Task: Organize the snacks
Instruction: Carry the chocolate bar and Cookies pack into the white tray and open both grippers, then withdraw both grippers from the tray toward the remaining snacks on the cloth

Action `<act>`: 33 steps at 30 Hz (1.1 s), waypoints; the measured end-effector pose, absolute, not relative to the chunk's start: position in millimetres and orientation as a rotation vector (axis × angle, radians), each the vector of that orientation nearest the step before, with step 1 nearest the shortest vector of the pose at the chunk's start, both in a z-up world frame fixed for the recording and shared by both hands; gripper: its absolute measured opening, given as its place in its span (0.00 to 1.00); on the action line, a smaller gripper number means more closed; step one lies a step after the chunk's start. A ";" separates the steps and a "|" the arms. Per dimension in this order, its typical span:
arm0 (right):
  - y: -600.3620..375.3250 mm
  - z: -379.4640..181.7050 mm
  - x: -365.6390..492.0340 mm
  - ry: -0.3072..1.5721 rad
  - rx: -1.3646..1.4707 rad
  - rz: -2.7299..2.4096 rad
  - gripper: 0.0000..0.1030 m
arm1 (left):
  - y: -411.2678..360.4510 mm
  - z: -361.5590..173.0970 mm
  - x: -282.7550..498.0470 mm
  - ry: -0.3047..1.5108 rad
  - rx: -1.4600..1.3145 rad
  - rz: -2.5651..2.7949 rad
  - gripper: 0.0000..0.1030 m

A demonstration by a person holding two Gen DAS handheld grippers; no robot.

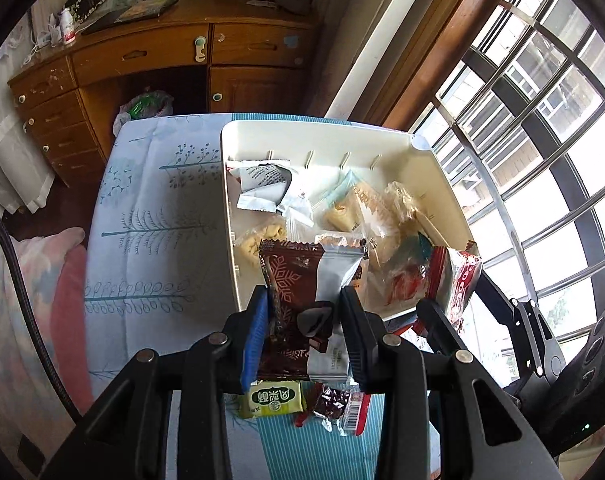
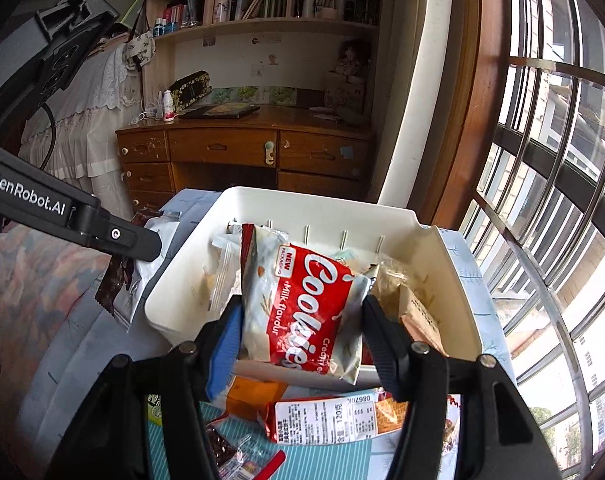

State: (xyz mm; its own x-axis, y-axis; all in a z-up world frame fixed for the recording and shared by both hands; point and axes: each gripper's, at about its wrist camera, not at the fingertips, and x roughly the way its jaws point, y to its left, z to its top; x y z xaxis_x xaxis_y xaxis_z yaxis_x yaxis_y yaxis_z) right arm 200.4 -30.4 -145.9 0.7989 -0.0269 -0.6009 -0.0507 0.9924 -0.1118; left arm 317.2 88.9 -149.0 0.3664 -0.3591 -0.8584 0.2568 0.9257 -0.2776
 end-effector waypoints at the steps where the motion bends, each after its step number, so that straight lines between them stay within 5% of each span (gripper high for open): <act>1: -33.4 -145.4 204.1 0.649 -0.112 0.012 0.57 | 86.9 -150.4 318.3 1.123 -0.109 -0.401 0.33; 15: -64.9 -159.4 240.4 0.701 -0.005 0.014 0.61 | 80.5 -176.0 330.3 1.048 -0.179 -0.360 0.34; 19: -66.5 -164.2 244.1 0.727 -0.001 0.013 0.69 | 81.9 -178.6 331.4 1.061 -0.195 -0.366 0.51; 24: -69.6 -164.2 240.6 0.726 -0.001 -0.021 0.79 | 81.9 -170.1 321.5 1.026 -0.168 -0.397 0.59; 33: -73.7 -158.1 217.1 0.710 0.016 -0.103 0.86 | 88.1 -154.9 285.9 0.975 -0.118 -0.479 0.60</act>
